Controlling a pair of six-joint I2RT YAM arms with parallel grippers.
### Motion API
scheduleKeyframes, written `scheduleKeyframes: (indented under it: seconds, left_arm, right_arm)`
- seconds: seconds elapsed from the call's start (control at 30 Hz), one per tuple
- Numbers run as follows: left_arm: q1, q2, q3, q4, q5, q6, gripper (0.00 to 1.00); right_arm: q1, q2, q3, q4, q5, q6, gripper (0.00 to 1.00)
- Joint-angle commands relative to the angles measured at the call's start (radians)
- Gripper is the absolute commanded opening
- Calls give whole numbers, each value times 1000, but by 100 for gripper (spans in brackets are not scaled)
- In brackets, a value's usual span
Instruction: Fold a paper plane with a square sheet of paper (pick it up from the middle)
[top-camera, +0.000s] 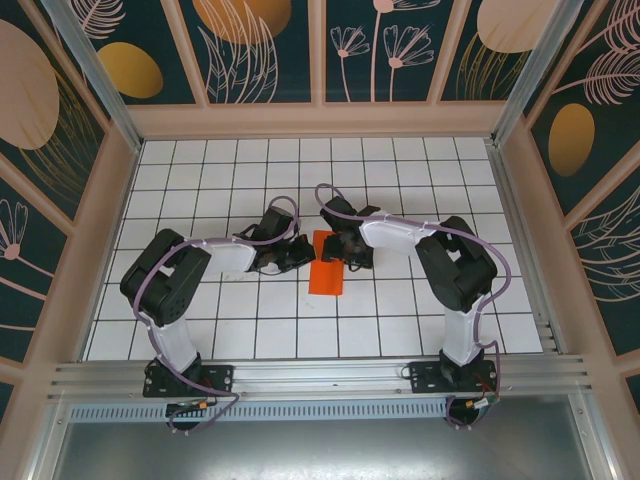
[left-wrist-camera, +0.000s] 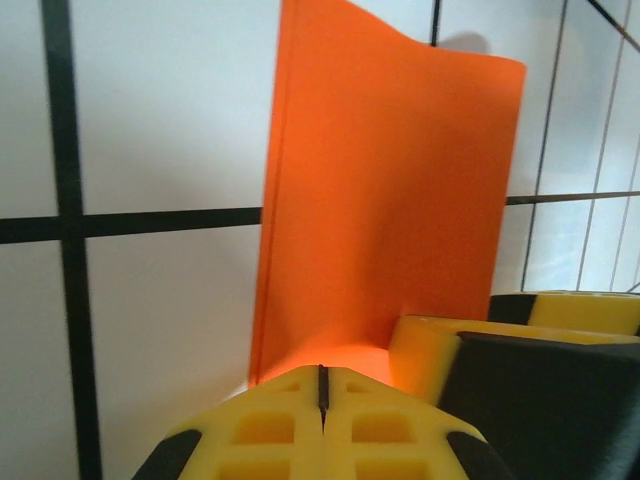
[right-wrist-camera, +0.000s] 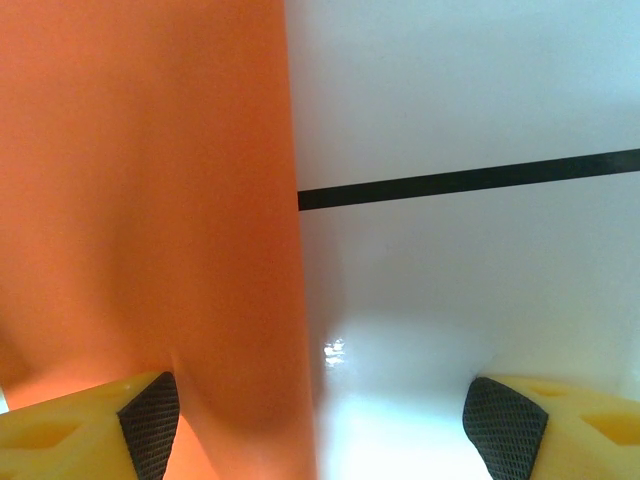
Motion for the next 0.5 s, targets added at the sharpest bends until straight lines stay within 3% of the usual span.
scheduleKeyframes:
  seconds: [0.0,0.47]
  left_arm:
    - [-5,24,30,-31,-5,24,0]
    - [-22,70,50,-78,-38,47,0]
  right_arm:
    - [0,127,-76,61,-29,-3,82]
    - [2,133,-77,65,-32,-2,82]
